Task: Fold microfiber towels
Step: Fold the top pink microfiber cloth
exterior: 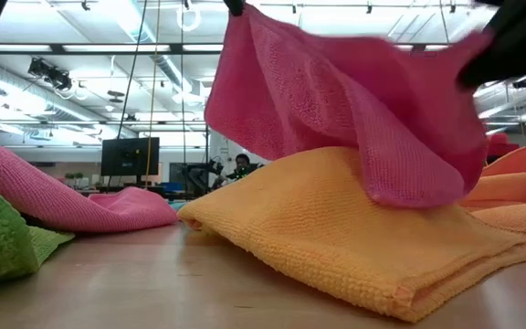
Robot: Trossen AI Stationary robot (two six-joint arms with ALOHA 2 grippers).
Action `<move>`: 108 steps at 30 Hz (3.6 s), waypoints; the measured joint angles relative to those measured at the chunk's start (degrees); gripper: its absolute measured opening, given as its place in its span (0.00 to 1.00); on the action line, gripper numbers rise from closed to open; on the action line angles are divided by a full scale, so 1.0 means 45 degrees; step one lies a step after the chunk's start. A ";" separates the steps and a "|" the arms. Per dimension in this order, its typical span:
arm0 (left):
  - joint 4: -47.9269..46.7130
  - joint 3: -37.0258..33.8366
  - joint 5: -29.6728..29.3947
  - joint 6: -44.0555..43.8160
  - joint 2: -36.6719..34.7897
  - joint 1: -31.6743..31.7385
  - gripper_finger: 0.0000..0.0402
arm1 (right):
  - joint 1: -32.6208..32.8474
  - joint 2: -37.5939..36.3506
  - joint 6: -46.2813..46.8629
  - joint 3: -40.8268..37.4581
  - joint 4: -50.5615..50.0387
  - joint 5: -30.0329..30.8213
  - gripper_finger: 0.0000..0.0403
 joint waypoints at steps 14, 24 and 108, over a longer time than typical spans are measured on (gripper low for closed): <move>0.0000 0.0000 0.0256 0.0010 0.0005 -0.0340 0.02 | 0.0037 -0.0502 0.2532 0.0155 -0.2163 -0.2415 0.02; 0.0006 -0.0005 0.0253 0.0105 0.0039 -0.0467 0.05 | -0.0808 -0.0268 0.1795 -0.0894 0.0244 -0.3053 0.05; 0.0002 -0.2924 0.0202 -0.0325 -0.0515 0.0130 0.05 | -0.2727 0.2072 0.1003 0.0111 0.1595 -0.3620 0.03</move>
